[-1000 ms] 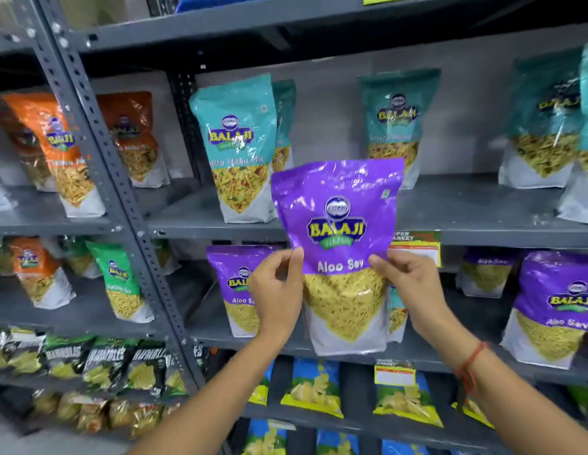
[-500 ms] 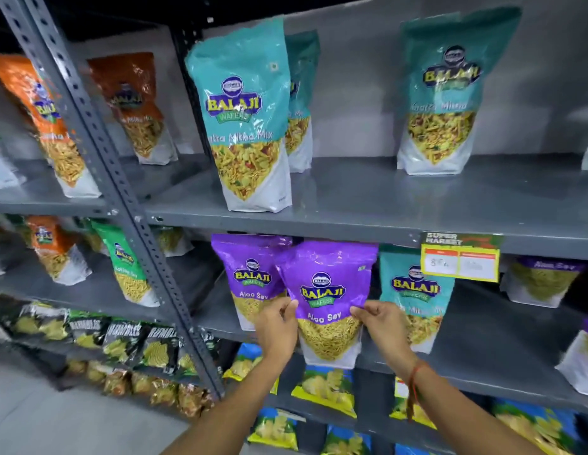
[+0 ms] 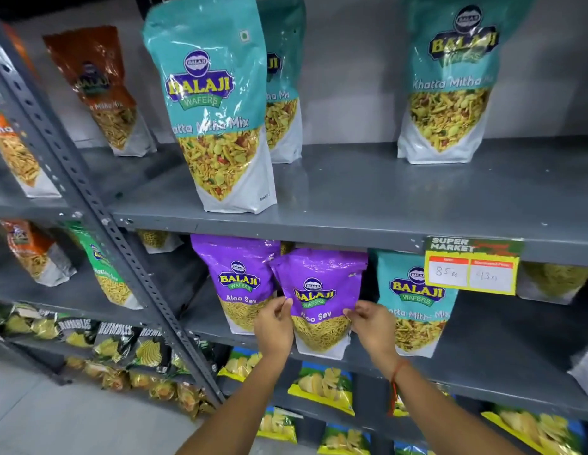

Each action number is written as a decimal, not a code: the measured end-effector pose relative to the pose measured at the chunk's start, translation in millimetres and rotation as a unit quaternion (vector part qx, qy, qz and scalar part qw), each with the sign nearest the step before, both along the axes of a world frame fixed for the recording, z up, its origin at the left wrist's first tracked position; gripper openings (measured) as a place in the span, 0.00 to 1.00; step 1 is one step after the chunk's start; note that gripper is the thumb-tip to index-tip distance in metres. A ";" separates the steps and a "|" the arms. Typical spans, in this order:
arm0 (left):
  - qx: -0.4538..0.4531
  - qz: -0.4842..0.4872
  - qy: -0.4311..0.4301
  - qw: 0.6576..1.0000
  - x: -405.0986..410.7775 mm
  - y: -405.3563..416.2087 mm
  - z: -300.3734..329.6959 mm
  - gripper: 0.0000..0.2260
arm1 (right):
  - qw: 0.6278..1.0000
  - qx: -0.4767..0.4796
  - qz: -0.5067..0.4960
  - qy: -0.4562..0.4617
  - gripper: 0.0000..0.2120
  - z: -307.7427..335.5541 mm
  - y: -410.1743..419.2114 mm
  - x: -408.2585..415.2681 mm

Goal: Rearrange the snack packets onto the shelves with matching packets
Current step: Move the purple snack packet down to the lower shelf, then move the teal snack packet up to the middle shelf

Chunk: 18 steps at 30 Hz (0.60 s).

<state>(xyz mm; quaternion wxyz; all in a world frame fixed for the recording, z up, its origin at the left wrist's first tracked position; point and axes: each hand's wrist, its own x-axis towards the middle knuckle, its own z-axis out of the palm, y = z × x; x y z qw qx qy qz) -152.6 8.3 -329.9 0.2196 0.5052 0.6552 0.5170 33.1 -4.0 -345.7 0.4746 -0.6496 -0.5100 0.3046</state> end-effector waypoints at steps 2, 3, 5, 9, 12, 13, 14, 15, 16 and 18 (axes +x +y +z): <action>0.026 0.039 -0.066 0.997 7.8 -8.3 8.3 0.06 | 1.000 -0.014 0.008 -0.001 0.10 -0.5 -4.0 5.8; 0.051 0.054 -0.080 0.994 14.5 -12.8 14.0 0.06 | 1.000 -0.020 0.009 0.010 0.09 1.6 -8.1 9.4; 0.093 0.036 -0.084 0.991 33.8 -21.7 27.7 0.05 | 0.999 -0.019 -0.004 0.037 0.08 8.7 -18.6 17.5; 0.116 -0.091 -0.062 0.987 82.7 -34.0 37.7 0.03 | 0.990 0.042 -0.120 0.061 0.06 26.2 -48.3 47.8; 0.053 -0.213 0.029 0.975 118.6 -36.4 26.6 0.07 | 0.969 0.074 -0.231 0.051 0.03 27.3 -67.1 83.4; 0.025 -0.238 0.078 0.968 130.9 -35.8 23.0 0.13 | 0.963 0.078 -0.253 0.058 0.05 25.1 -69.7 96.0; 0.001 -0.249 0.124 0.961 142.2 -34.1 19.4 0.19 | 0.960 0.070 -0.262 0.066 0.07 22.0 -70.8 107.0; -0.023 -0.244 0.147 0.958 152.1 -31.4 16.3 0.25 | 0.962 0.048 -0.259 0.071 0.11 16.7 -68.9 116.4; -0.049 -0.226 0.144 0.962 160.6 -28.3 15.4 0.28 | 0.967 0.022 -0.241 0.073 0.15 11.8 -66.0 124.5; -0.101 -0.185 0.122 0.970 171.8 -20.4 14.9 0.28 | 0.978 -0.024 -0.188 0.082 0.19 4.2 -57.1 135.0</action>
